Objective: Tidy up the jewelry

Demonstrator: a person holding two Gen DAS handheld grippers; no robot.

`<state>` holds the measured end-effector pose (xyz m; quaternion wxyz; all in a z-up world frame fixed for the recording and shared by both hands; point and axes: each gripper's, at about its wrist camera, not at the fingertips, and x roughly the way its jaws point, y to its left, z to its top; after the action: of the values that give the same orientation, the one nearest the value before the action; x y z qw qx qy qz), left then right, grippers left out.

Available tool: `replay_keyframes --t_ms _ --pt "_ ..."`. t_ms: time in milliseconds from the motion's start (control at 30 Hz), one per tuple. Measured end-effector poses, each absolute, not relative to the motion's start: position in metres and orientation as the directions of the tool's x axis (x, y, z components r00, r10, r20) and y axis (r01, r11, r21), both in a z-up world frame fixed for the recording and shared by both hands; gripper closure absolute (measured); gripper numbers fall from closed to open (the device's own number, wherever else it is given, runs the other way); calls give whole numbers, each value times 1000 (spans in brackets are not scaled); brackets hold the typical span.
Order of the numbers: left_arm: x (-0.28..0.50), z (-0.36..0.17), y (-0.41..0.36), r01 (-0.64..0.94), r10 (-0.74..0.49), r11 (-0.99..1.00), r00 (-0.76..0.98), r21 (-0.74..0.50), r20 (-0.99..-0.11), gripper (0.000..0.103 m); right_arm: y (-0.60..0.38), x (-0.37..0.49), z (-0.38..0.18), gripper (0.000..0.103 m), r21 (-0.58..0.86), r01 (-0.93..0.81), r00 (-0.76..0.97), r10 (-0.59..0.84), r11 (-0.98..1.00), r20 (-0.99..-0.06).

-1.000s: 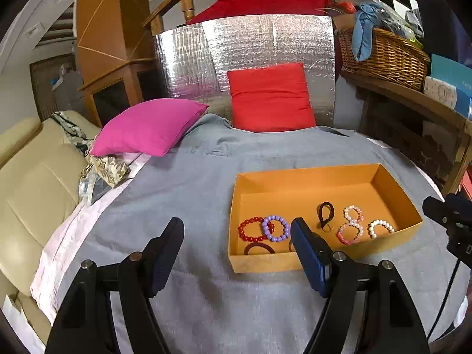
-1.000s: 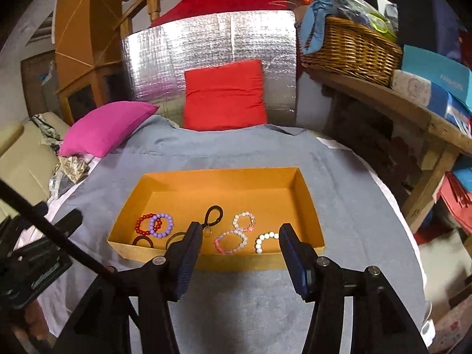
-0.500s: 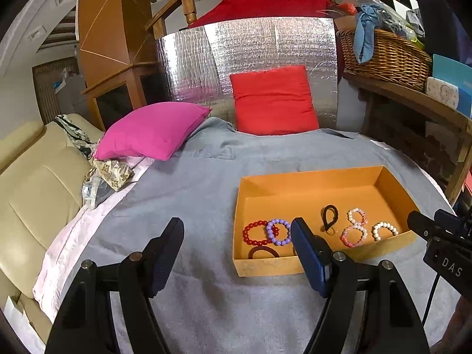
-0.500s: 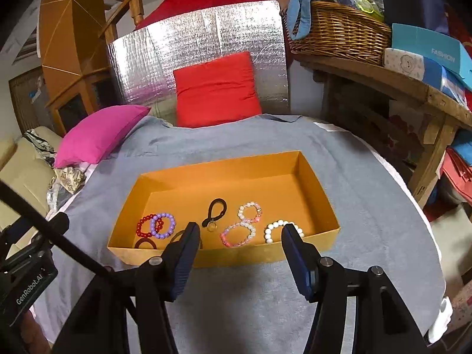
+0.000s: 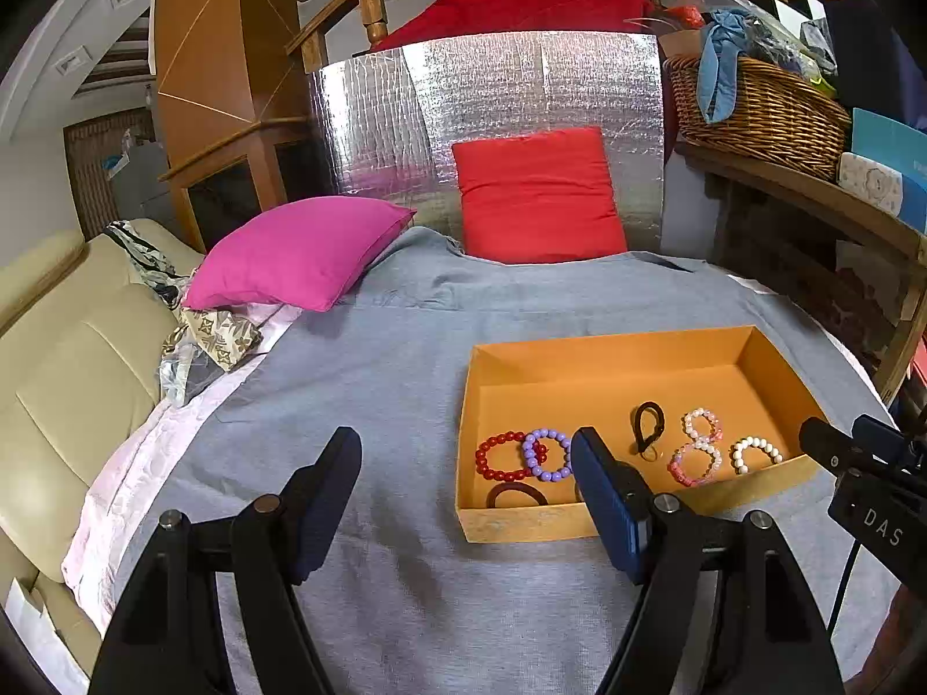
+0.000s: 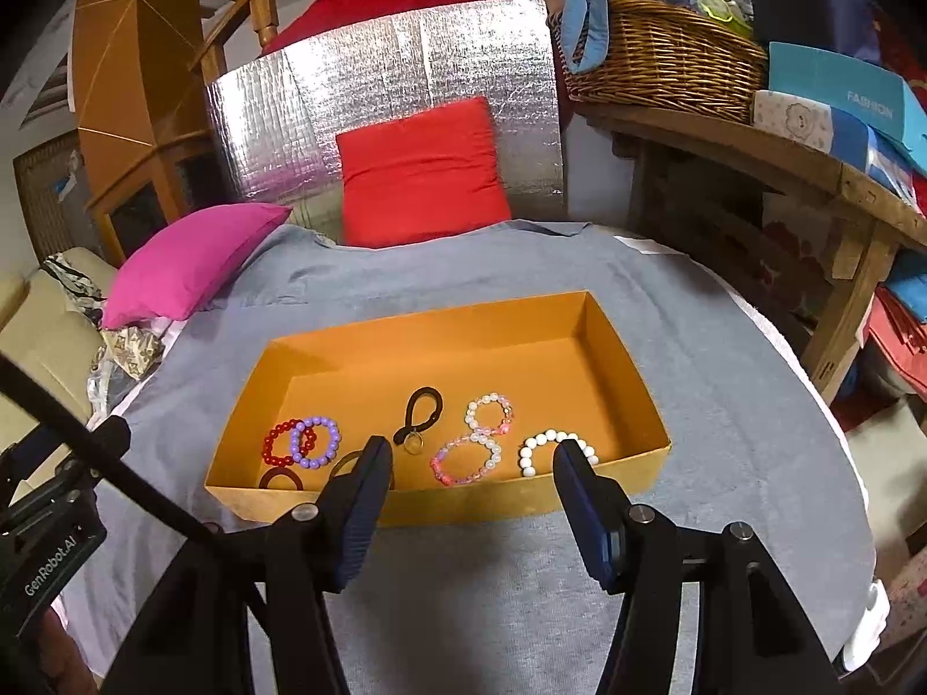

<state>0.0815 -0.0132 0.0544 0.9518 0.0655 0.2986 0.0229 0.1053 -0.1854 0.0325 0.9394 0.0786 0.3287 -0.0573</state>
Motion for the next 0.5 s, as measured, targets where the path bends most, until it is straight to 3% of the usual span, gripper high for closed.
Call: replay_keyframes --t_ms 500 --pt "83 52 -15 -3 84 990 815 141 -574 28 -187 105 31 41 117 163 777 -55 980 -628"
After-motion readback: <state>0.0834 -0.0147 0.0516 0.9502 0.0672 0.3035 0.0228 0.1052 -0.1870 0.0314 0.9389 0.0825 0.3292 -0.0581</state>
